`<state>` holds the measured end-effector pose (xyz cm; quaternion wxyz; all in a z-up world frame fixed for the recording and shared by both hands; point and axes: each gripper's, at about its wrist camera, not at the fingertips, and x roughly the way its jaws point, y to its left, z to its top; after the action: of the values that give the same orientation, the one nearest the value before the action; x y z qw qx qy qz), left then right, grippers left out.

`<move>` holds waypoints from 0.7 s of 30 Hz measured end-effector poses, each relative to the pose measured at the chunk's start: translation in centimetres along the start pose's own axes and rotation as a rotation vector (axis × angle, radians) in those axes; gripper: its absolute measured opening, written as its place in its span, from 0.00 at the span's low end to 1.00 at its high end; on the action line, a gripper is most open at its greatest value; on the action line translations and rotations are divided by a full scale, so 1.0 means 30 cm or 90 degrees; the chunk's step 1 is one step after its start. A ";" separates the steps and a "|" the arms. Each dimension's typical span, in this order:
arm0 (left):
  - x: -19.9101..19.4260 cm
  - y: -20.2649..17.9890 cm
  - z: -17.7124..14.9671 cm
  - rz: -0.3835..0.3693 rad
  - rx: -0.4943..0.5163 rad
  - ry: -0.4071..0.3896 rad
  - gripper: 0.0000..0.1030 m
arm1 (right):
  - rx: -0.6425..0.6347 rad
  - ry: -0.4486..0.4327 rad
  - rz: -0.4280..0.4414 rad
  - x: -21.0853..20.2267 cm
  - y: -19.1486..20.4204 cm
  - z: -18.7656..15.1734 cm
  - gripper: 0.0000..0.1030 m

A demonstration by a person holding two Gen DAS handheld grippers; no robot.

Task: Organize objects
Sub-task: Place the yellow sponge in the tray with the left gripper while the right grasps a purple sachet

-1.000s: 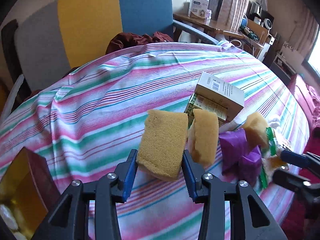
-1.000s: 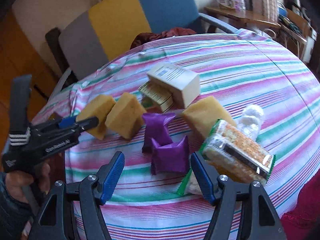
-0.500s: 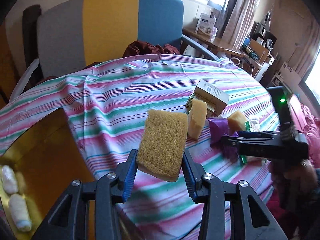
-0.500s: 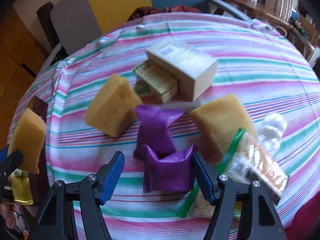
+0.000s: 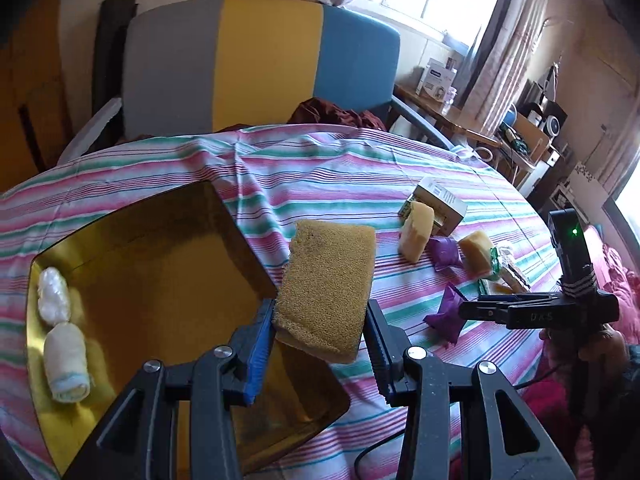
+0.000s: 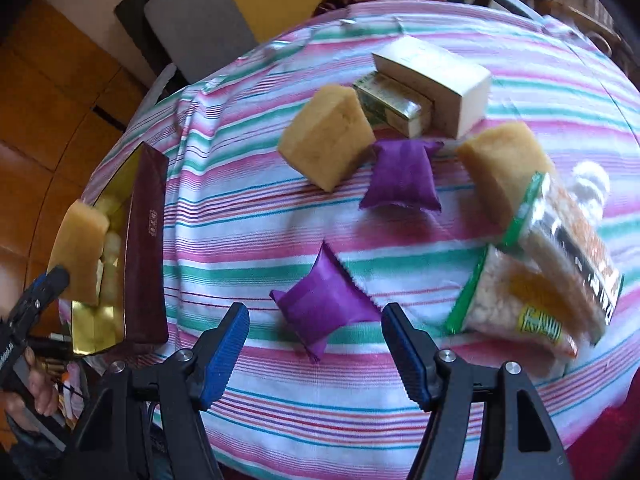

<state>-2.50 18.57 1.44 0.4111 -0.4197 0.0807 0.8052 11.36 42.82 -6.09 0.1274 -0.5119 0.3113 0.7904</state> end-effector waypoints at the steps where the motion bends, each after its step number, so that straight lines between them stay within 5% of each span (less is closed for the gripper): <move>1: -0.008 0.013 -0.009 0.004 -0.006 -0.002 0.43 | 0.017 -0.001 0.002 0.004 -0.004 -0.006 0.68; 12: -0.147 0.222 -0.108 0.065 -0.105 -0.035 0.43 | 0.129 -0.037 0.011 0.093 -0.012 0.015 0.68; 17: -0.255 0.351 -0.173 0.119 -0.152 -0.053 0.43 | 0.055 -0.047 -0.074 0.119 0.033 0.015 0.33; 21: -0.349 0.464 -0.250 0.168 -0.202 -0.059 0.43 | 0.022 -0.053 -0.090 0.121 0.041 0.011 0.33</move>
<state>-4.84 -0.26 1.46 0.2342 -0.4279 -0.0122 0.8729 8.86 41.65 -8.78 0.2045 -0.4971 0.2824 0.7946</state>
